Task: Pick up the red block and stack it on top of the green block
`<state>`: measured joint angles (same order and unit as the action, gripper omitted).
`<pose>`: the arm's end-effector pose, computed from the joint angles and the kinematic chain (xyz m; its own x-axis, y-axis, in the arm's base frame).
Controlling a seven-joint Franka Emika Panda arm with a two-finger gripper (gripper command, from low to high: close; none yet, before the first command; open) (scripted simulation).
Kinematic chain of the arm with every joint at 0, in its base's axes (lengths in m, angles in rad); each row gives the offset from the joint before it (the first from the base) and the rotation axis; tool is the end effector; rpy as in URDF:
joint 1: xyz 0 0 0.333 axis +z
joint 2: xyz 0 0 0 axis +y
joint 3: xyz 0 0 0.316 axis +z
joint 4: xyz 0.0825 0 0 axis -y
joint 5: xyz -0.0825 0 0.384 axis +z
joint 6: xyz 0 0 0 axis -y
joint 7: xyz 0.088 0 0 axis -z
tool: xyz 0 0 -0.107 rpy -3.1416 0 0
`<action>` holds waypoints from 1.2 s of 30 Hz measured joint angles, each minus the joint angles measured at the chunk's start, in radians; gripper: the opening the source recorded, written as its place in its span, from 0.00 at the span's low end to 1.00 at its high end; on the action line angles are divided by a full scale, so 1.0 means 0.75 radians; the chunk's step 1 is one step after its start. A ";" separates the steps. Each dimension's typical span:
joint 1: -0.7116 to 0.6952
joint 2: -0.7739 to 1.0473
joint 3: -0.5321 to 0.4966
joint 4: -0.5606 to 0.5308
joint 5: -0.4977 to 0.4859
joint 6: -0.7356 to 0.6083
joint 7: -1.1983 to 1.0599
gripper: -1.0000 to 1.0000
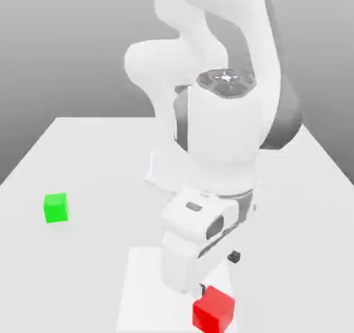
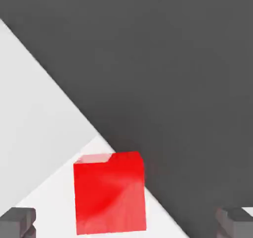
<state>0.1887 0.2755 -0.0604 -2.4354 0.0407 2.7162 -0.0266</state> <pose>0.4856 0.0600 0.1939 0.9928 0.1199 0.0061 0.1199 -0.9928 -0.0004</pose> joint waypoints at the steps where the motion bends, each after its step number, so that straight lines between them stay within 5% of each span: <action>1: -0.004 0.048 0.006 0.006 0.005 0.038 -0.008 0.50; 2: -0.009 0.097 0.012 0.013 0.011 0.078 -0.014 0.50; 3: -0.013 0.144 0.018 0.020 0.016 0.117 -0.019 0.00; 10: -0.015 0.156 0.020 0.022 0.016 0.124 -0.020 0.00; 15: -0.016 -0.049 -0.006 -0.017 -0.018 -0.041 -0.006 0.00; 20: -0.186 -0.227 -0.205 -0.156 -0.141 -0.071 -0.092 0.00; 24: -0.565 -0.399 -0.368 -0.301 -0.282 -0.086 -0.197 0.00; 32: -0.922 -0.689 -0.644 -0.580 -0.456 -0.090 -0.444 0.00; 36: -0.951 -0.694 -0.707 -0.618 -0.438 -0.051 -0.505 0.00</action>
<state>-0.5247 -0.2452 -0.5909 -2.8991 -0.2879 2.6778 -0.4053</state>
